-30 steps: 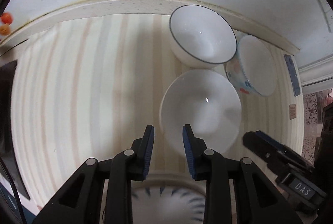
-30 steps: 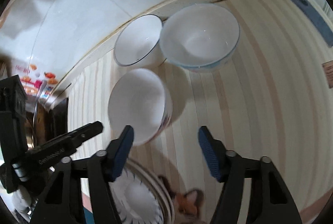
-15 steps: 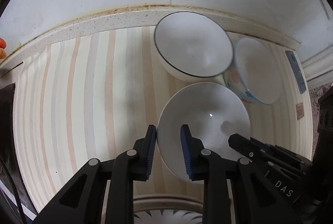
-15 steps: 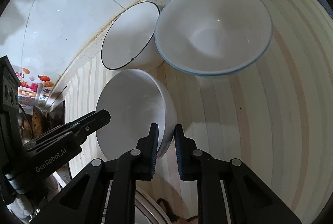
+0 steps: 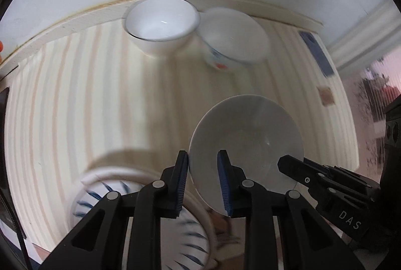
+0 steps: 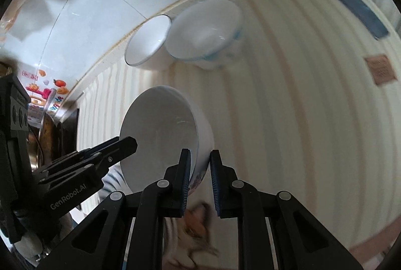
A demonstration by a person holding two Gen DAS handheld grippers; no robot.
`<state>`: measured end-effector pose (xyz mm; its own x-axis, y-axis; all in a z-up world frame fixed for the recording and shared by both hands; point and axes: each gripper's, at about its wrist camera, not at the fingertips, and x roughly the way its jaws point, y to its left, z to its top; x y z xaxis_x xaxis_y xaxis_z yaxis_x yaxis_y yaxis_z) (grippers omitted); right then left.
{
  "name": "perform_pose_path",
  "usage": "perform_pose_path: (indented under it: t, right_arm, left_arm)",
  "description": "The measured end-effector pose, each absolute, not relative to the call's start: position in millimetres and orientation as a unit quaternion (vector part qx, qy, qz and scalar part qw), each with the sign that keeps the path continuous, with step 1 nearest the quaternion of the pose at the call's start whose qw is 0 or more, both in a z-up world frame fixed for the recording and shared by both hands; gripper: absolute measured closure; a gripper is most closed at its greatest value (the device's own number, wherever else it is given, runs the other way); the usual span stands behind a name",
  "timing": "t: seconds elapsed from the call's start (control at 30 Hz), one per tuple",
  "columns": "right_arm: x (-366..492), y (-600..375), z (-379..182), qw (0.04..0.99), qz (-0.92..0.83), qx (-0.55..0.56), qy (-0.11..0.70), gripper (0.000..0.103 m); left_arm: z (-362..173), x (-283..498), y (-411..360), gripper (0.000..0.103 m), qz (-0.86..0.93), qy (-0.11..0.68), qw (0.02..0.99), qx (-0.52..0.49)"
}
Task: Organize plates and bowls
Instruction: 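Move both grippers to the white bowl with red flowers and grasp its rim, then carry the red-flower bowl with both grippers toward the blue-rimmed bowl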
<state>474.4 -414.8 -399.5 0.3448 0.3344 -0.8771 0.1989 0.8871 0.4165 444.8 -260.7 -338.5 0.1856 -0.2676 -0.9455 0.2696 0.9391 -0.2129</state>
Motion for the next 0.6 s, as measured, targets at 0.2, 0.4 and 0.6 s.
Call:
perform_pose_path:
  t: [0.2, 0.4, 0.6]
  right_arm:
    - [422.3, -445.9, -404.6, 0.776, 0.017, 0.248, 0.58, 0.085]
    - [388.2, -467.4, -424.2, 0.76, 0.0, 0.267, 0.592, 0.085]
    - [375.2, -472.7, -436.7, 0.754, -0.006, 0.274, 0.597, 0.085]
  left_arm:
    - [-348.0, 407.0, -293.0, 0.081, -0.203, 0.621, 0.757, 0.029]
    - [-363.2, 384.6, -315.6, 0.081, -0.214, 0.633, 0.742, 0.054]
    - [-367.9, 377.4, -325.8, 0.081, -0.214, 0.629, 0.744, 0.072]
